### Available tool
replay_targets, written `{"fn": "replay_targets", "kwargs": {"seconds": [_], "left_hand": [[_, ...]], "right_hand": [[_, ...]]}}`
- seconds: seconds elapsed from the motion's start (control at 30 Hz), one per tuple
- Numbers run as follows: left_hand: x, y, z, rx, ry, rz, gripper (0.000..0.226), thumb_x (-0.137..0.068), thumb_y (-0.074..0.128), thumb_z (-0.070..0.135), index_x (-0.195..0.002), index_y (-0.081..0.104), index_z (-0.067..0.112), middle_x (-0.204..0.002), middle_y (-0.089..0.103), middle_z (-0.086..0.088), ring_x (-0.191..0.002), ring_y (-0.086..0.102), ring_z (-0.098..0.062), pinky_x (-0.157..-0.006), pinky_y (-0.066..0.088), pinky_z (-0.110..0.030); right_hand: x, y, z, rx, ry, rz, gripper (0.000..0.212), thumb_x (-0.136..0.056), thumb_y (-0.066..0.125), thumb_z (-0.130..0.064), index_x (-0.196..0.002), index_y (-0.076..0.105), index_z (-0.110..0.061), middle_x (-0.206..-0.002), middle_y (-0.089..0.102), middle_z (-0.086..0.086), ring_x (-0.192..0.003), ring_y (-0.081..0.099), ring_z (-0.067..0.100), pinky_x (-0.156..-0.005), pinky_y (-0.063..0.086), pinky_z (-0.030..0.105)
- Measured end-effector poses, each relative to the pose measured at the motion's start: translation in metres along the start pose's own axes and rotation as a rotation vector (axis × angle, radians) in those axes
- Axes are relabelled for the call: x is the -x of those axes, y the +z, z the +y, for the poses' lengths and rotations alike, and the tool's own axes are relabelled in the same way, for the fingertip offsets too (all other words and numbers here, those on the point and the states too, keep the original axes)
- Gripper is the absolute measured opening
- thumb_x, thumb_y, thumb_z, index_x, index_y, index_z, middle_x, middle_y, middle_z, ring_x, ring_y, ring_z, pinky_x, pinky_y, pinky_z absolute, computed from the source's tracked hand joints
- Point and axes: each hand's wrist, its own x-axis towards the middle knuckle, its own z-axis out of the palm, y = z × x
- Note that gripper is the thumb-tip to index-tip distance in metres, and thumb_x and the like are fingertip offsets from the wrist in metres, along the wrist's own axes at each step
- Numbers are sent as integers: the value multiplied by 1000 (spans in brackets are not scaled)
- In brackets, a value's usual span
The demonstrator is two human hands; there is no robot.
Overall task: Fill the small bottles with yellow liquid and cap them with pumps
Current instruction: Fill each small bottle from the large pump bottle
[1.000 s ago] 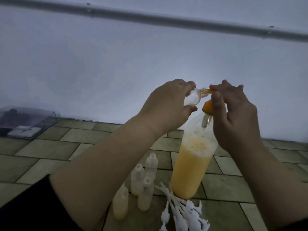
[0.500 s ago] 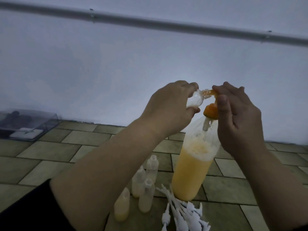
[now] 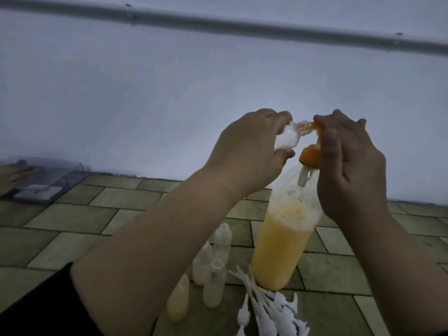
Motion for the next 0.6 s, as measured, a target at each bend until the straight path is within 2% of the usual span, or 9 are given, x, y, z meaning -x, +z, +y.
{"fn": "replay_targets", "kwargs": {"seconds": [0.1, 0.17, 0.3, 0.4, 0.47, 0.53, 0.6], "left_hand": [[3, 8, 2, 16, -8, 13, 48, -84, 66, 36, -128, 51, 24, -122, 59, 7, -95, 53, -7, -78, 34, -16], [6, 13, 1, 30, -25, -16, 48, -84, 66, 34, -128, 51, 23, -123, 58, 6, -99, 55, -10, -79, 34, -16], [5, 7, -6, -2, -13, -66, 46, -85, 64, 35, -128, 50, 23, -118, 59, 6, -90, 49, -7, -76, 35, -19], [-2, 0, -5, -7, 4, -40, 46, -84, 64, 36, -126, 51, 24, -115, 60, 7, -86, 46, -7, -75, 35, -20], [-3, 1, -4, -1, 9, -21, 44, -84, 65, 35, -125, 52, 24, -114, 60, 7, -86, 45, -6, -74, 33, -18], [-1, 7, -4, 16, 4, -13, 44, -84, 65, 34, -125, 52, 23, -116, 60, 7, -87, 45, -5, -75, 31, -17], [3, 14, -3, 32, -6, -17, 44, -85, 65, 34, -126, 52, 22, -119, 59, 6, -89, 46, -5, -76, 31, -16]], "right_hand": [[8, 11, 2, -29, 26, 61, 50, -98, 27, -37, -126, 56, -7, -130, 56, 8, -126, 43, 10, -118, 9, 27], [14, 18, 3, -30, 37, 62, 48, -98, 29, -35, -123, 56, -5, -126, 58, 9, -123, 49, 18, -118, 9, 27], [6, 13, -1, 9, 26, -19, 57, -97, 23, -42, -123, 58, -5, -126, 59, 10, -127, 47, 23, -117, 8, 23], [-5, 5, -5, 6, 1, -1, 58, -98, 21, -43, -119, 61, -7, -121, 59, -1, -133, 40, 19, -116, 9, 24], [-5, 6, -7, -34, 27, 49, 55, -98, 22, -41, -119, 61, -8, -118, 56, -6, -129, 43, 17, -118, 13, 29], [3, 14, -6, -45, 46, 79, 51, -99, 24, -37, -119, 59, -7, -121, 59, 2, -122, 50, 18, -118, 15, 35], [10, 21, -1, -43, 58, 85, 46, -100, 27, -32, -120, 57, -4, -122, 59, 8, -119, 52, 20, -119, 13, 34]]}}
